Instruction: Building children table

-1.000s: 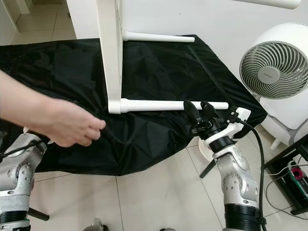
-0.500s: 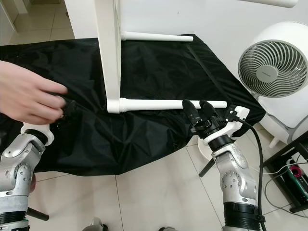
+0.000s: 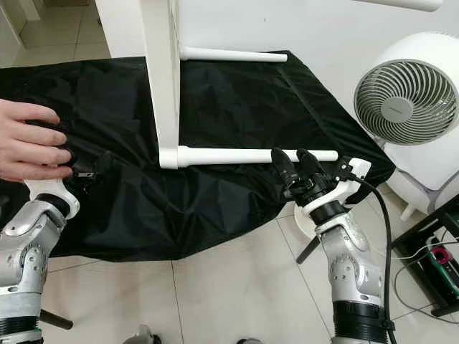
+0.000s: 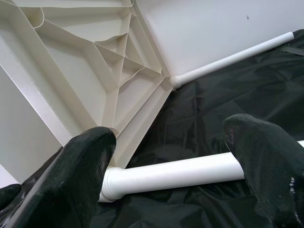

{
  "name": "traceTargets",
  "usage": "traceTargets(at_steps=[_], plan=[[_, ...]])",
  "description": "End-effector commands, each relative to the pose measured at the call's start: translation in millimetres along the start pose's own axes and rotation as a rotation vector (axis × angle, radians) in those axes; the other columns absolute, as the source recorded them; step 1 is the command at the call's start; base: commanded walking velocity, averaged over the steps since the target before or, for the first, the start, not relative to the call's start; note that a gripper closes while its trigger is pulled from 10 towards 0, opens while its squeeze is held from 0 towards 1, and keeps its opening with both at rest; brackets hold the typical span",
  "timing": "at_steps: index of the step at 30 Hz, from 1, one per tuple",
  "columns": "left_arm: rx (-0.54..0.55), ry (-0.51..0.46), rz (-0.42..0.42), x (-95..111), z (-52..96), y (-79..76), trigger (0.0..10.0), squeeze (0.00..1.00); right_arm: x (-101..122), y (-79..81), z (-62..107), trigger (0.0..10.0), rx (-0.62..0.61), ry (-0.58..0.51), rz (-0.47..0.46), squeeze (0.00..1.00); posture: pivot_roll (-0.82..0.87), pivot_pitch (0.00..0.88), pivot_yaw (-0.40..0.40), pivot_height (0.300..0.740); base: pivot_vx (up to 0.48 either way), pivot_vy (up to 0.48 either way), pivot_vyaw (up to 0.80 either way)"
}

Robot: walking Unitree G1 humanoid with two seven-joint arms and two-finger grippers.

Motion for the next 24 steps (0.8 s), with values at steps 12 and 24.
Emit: traceTargets(at_steps=[12,24], plan=[[0.009,-0.004,-0.002,1.0,2.2,2.1,10.0,0.0,2.8,-4.3,0.5,10.0,-0.005,-0.001,0.019,0.0,0.09,0.115,-0.041,0.74,0.0,0.0,0.0],[0.01,-0.009,-0.005,2.6,1.9,2.0,10.0,0.0,2.8,-5.4,0.3,10.0,-0.006,0.0,0.02,0.0,0.1,0.12,-0.042,0.74,0.0,0.0,0.0]])
Point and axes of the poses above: a point about 5 cm out from each wrist's last joint towards the gripper, its own z axis pointing back from the gripper into the wrist, its own x axis along the axis of the wrist's last joint, y = z × x, the point moved 2 cm from there along -z, pointing out of the wrist towards the gripper, and after that the axes turned 6 degrees about z, right-handed, at the moved point
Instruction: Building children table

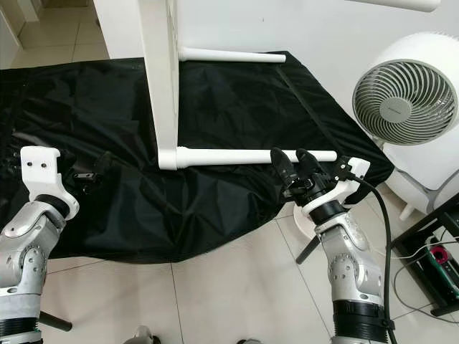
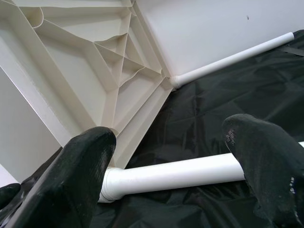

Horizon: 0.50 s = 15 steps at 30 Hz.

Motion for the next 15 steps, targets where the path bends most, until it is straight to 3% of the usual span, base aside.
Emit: traceTargets(at_steps=[1,15], plan=[[0.011,-0.005,-0.003,1.7,1.9,2.2,10.0,0.0,2.4,-5.0,1.4,10.0,-0.009,-0.001,0.017,0.0,0.09,0.115,-0.041,0.74,0.0,0.0,0.0],[0.009,-0.015,-0.005,3.9,0.3,1.6,10.0,0.0,4.0,-5.9,-0.6,10.0,-0.011,-0.011,0.02,0.0,0.09,0.108,-0.042,0.74,0.0,0.0,0.0]])
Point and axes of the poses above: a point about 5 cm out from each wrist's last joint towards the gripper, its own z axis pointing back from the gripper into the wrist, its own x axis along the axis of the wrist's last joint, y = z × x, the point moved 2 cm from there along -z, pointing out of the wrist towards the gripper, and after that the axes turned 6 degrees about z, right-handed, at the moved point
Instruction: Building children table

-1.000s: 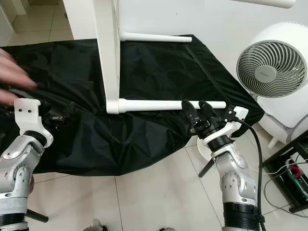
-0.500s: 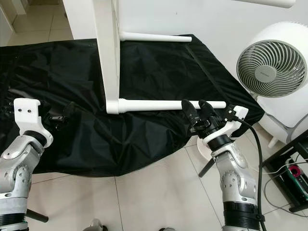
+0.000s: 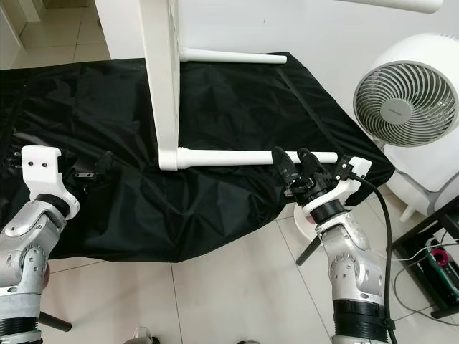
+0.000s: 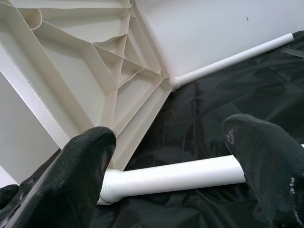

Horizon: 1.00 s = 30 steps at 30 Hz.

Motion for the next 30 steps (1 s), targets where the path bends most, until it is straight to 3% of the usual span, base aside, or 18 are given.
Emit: traceTargets(at_steps=[1,30], plan=[[0.009,-0.012,-0.004,2.9,1.0,1.7,10.0,0.0,3.1,-4.3,1.7,10.0,-0.008,-0.009,0.02,0.0,0.09,0.109,-0.043,0.74,0.0,0.0,0.0],[0.014,-0.015,-0.01,4.4,2.6,1.3,10.0,0.0,6.0,-7.3,1.0,10.0,-0.011,-0.011,0.027,0.0,0.1,0.133,-0.055,0.74,0.0,0.0,0.0]])
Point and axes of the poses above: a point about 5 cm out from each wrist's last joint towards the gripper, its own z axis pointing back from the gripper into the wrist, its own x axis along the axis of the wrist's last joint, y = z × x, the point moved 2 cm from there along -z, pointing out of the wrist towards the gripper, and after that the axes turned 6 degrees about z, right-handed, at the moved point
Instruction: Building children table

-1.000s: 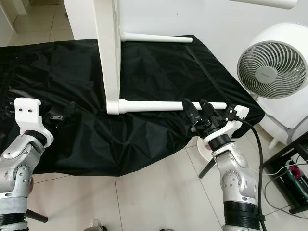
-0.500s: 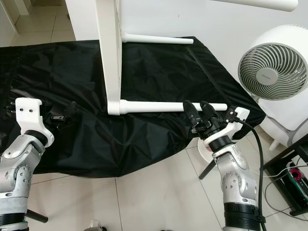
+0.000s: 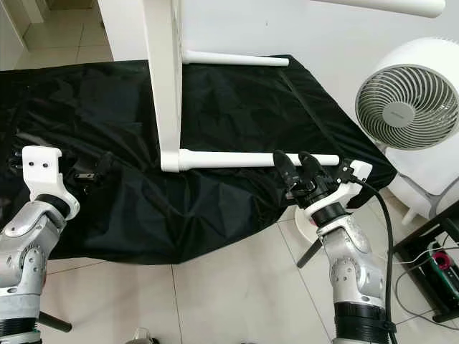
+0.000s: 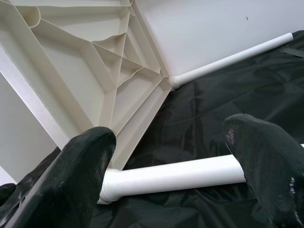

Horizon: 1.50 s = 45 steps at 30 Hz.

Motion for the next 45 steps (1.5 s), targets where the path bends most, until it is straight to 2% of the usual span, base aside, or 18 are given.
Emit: traceTargets(at_steps=[1,16,45], plan=[[0.016,-0.013,-0.001,3.2,1.7,1.3,10.0,0.0,6.5,-7.2,1.1,10.0,-0.012,-0.012,0.024,0.0,0.1,0.13,-0.05,0.74,0.0,0.0,0.0],[0.025,-0.015,-0.014,5.9,3.9,5.6,10.0,0.0,5.0,-8.5,-0.9,10.0,-0.015,-0.016,0.023,0.0,0.11,0.129,-0.045,0.74,0.0,0.0,0.0],[0.01,-0.011,-0.013,4.1,3.7,1.8,10.0,0.0,5.4,-10.3,-1.1,10.0,-0.012,-0.02,0.033,0.0,0.12,0.103,-0.042,0.74,0.0,0.0,0.0]])
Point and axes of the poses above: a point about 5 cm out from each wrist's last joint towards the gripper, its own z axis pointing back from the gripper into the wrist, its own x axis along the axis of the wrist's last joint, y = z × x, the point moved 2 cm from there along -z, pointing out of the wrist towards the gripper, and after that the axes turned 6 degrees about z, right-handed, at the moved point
